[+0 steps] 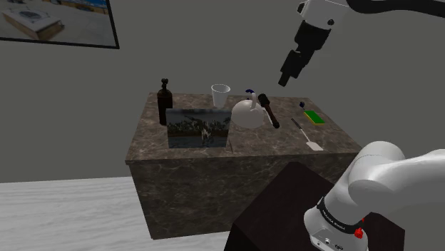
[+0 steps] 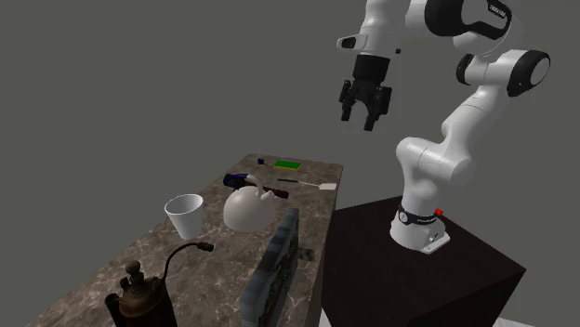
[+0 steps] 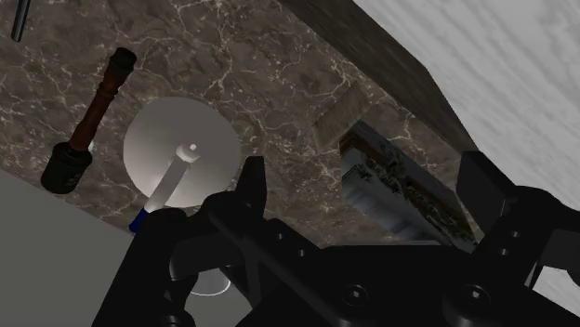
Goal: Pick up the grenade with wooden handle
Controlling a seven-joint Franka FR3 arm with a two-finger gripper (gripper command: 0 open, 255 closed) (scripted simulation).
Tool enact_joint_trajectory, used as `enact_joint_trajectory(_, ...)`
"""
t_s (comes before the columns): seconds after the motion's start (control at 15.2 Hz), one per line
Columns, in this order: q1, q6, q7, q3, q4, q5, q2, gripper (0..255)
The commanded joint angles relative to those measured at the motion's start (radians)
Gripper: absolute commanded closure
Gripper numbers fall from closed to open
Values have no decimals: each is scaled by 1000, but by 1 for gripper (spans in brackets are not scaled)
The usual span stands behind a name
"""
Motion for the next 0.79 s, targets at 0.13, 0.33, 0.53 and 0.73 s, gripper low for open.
enact_joint_trajectory(0.13, -19, 50, 4, -15, -15, -13, 41, 0)
enact_joint_trajectory(0.33, -46, 124, 10, -39, -29, -31, 108, 0)
enact_joint_trajectory(0.53, -73, 195, 17, -63, -35, -48, 182, 0)
enact_joint_trajectory(0.73, -100, 263, 25, -87, -31, -63, 261, 0)
